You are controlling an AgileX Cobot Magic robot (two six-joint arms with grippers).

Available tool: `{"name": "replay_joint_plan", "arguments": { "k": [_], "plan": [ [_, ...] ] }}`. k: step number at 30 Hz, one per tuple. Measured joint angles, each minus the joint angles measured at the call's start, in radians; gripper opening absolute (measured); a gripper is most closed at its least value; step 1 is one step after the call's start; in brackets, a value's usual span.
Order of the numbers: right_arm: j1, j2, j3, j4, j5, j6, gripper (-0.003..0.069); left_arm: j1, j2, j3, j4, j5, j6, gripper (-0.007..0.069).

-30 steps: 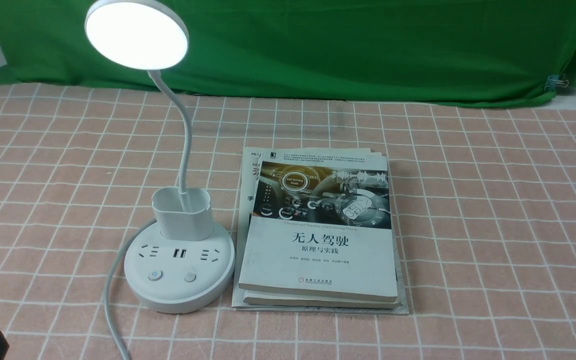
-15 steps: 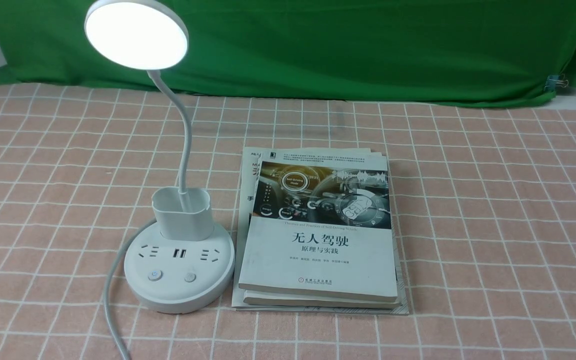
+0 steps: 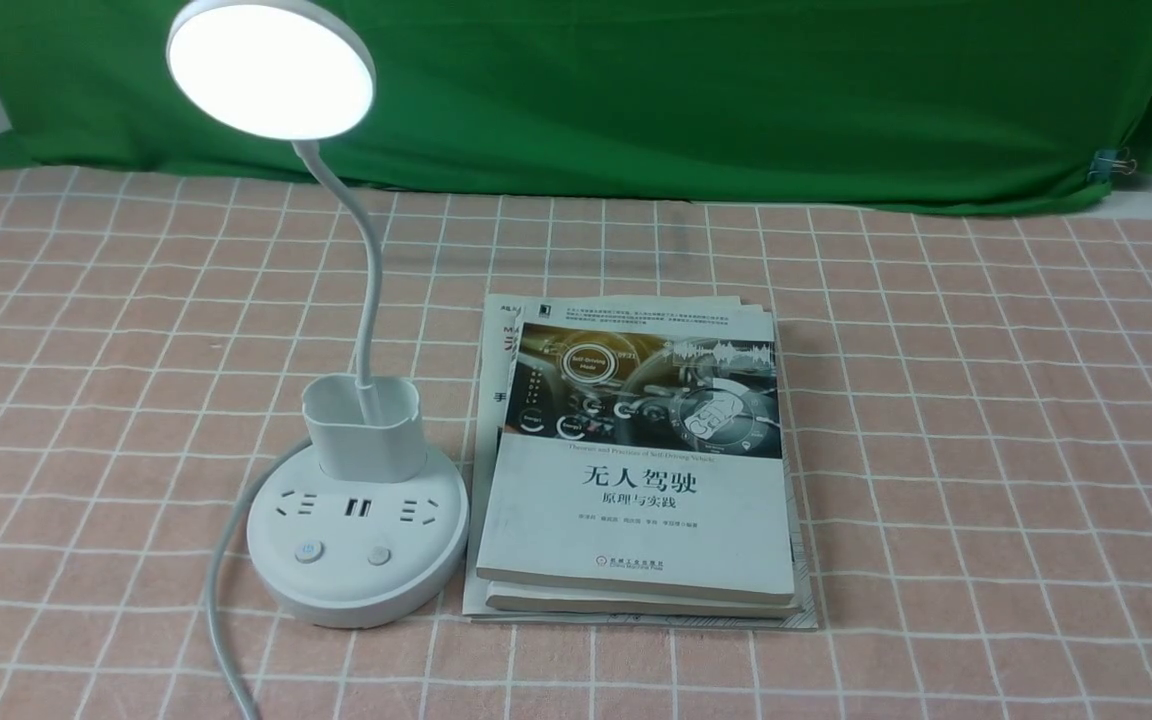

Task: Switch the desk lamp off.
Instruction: Use the left arm to press the button switch on the lamp holder

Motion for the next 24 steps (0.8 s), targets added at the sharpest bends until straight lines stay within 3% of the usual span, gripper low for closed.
{"name": "replay_joint_plan", "arguments": {
  "k": [4, 9, 14, 20, 24],
  "plan": [
    [0.000, 0.000, 0.000, 0.000, 0.000, 0.000, 0.0240, 0.000, 0.207, -0.189, 0.119, 0.292, 0.010, 0.0006],
    [0.000, 0.000, 0.000, 0.000, 0.000, 0.000, 0.0240, -0.001, 0.576, -0.433, 0.216, 0.673, 0.165, 0.0006],
    [0.000, 0.000, 0.000, 0.000, 0.000, 0.000, 0.0240, -0.114, 0.845, -0.534, 0.282, 0.734, 0.209, 0.0006],
    [0.000, 0.000, 0.000, 0.000, 0.000, 0.000, 0.0240, -0.365, 1.174, -0.679, 0.471, 0.799, 0.102, 0.0006],
    [0.000, 0.000, 0.000, 0.000, 0.000, 0.000, 0.0240, -0.443, 1.328, -0.783, 0.500, 0.819, 0.089, 0.0006]
  ]
}}
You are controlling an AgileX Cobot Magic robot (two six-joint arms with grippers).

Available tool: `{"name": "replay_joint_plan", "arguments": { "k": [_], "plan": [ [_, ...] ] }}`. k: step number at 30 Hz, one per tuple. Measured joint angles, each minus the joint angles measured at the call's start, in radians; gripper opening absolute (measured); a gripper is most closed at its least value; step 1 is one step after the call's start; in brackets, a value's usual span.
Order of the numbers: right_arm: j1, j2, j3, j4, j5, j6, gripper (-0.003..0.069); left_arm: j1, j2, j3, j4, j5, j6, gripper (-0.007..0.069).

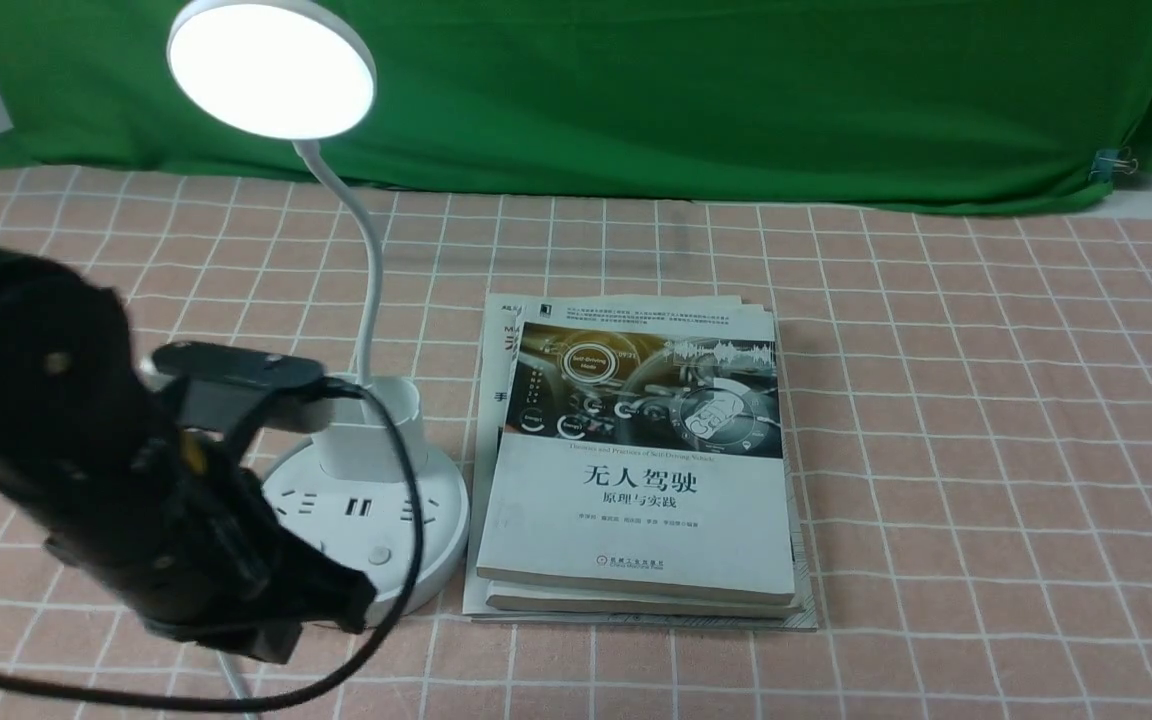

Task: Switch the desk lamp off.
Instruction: Use the left arm to press the button switch on the lamp holder

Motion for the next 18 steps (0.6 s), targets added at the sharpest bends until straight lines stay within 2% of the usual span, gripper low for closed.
{"name": "replay_joint_plan", "arguments": {
  "k": [7, 18],
  "plan": [
    [0.000, 0.000, 0.000, 0.000, 0.000, 0.000, 0.0240, -0.021, 0.172, -0.158, 0.026, 0.006, -0.001, 0.0006],
    [0.000, 0.000, 0.000, 0.000, 0.000, 0.000, 0.0240, -0.018, 0.334, -0.276, 0.058, -0.003, -0.004, 0.0006]
  ]
}}
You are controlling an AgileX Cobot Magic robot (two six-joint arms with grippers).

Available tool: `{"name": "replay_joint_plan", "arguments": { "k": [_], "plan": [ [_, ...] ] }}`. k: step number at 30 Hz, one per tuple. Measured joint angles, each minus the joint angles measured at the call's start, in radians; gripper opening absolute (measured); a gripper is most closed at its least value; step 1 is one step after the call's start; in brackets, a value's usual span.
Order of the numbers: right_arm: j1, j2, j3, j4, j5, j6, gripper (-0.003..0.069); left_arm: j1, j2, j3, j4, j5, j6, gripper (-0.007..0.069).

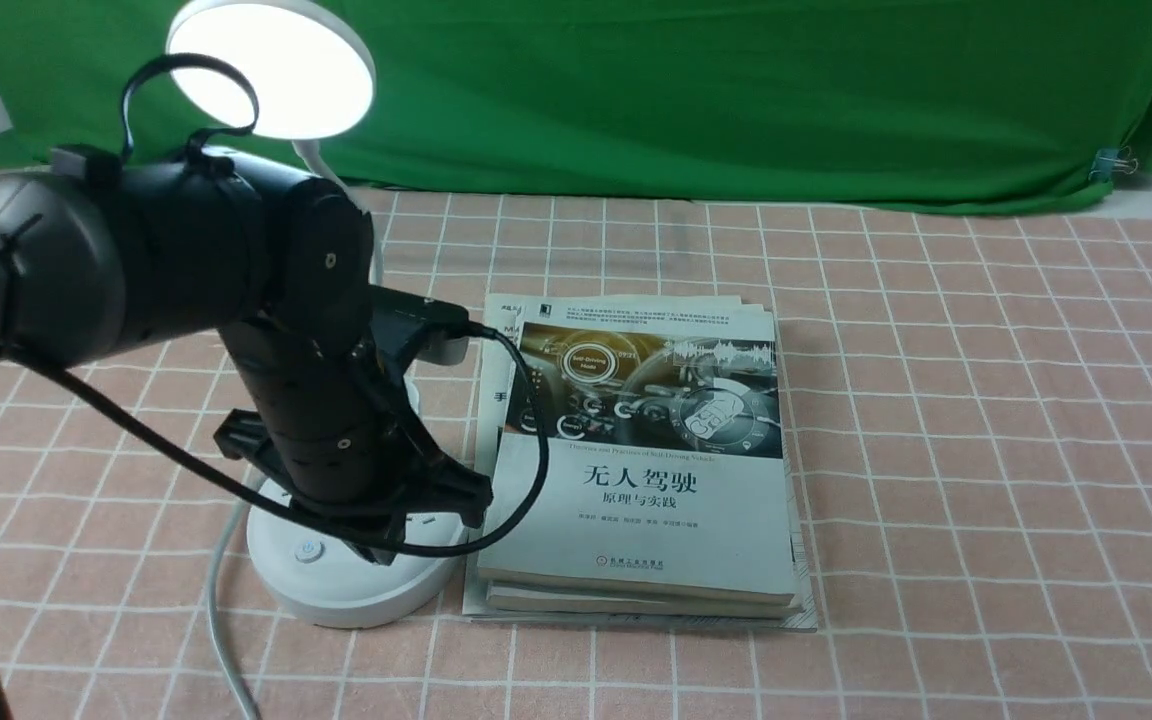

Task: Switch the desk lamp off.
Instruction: Use the left arm to press the button switch on the lamp holder

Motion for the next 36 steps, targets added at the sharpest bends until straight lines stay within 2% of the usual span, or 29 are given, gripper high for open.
{"name": "replay_joint_plan", "arguments": {
  "k": [15, 26, 36],
  "plan": [
    [0.000, 0.000, 0.000, 0.000, 0.000, 0.000, 0.0240, 0.023, 0.077, -0.013, 0.001, -0.033, 0.000, 0.0006],
    [0.000, 0.000, 0.000, 0.000, 0.000, 0.000, 0.0240, 0.023, -0.032, -0.012, 0.000, 0.001, -0.015, 0.0006],
    [0.000, 0.000, 0.000, 0.000, 0.000, 0.000, 0.0240, 0.023, 0.077, -0.013, 0.000, 0.000, -0.015, 0.0006]
  ]
}}
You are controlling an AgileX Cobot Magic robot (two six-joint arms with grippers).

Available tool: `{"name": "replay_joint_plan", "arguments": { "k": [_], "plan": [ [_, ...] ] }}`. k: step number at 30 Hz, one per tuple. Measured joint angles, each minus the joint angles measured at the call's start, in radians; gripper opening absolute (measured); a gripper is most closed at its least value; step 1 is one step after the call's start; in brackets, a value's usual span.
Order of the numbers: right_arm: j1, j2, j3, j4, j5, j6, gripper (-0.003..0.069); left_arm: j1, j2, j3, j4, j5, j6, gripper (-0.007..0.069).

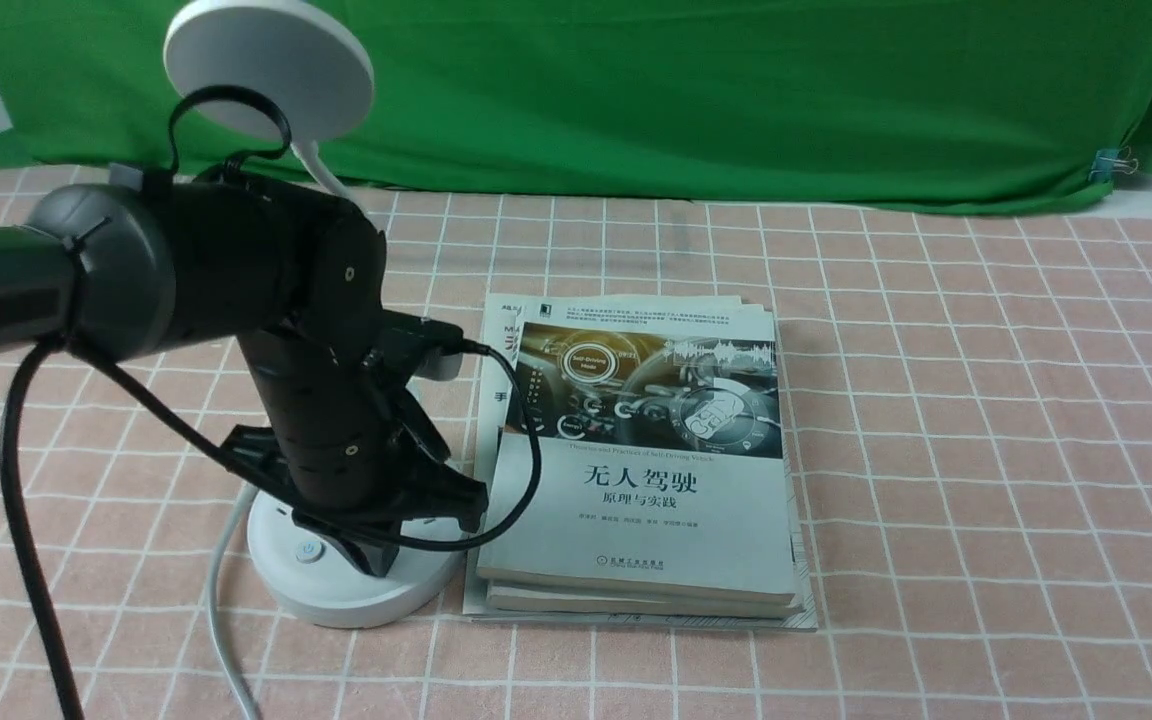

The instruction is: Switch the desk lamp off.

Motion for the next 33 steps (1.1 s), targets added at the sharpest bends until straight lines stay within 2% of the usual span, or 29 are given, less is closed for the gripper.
{"name": "replay_joint_plan", "arguments": {
  "k": [6, 12, 16, 20, 21, 24, 27, 33],
  "plan": [
    [0.000, 0.000, 0.000, -0.001, 0.000, 0.000, 0.0240, 0.000, -0.041, 0.003, 0.000, 0.017, 0.002, 0.0006],
    [0.000, 0.000, 0.000, -0.001, 0.000, 0.000, 0.0240, 0.000, -0.261, 0.074, -0.026, 0.052, -0.001, 0.0006],
    [0.000, 0.000, 0.000, -0.001, 0.000, 0.000, 0.0240, 0.000, -0.544, 0.257, -0.034, -0.070, -0.011, 0.0006],
    [0.000, 0.000, 0.000, -0.001, 0.000, 0.000, 0.0240, 0.000, -0.792, 0.459, -0.038, -0.308, -0.020, 0.0006],
    [0.000, 0.000, 0.000, -0.001, 0.000, 0.000, 0.0240, 0.000, -0.803, 0.469, -0.038, -0.322, -0.020, 0.0006],
    [0.000, 0.000, 0.000, 0.000, 0.000, 0.000, 0.0240, 0.000, -0.956, 0.645, -0.041, -0.526, -0.044, 0.0006],
    [0.000, 0.000, 0.000, 0.000, 0.000, 0.000, 0.0240, 0.000, -1.018, 0.724, -0.041, -0.576, -0.075, 0.0006],
    [0.000, 0.000, 0.000, 0.000, 0.000, 0.000, 0.0240, 0.000, -1.054, 0.810, -0.036, -0.586, -0.055, 0.0006]
  ]
}}
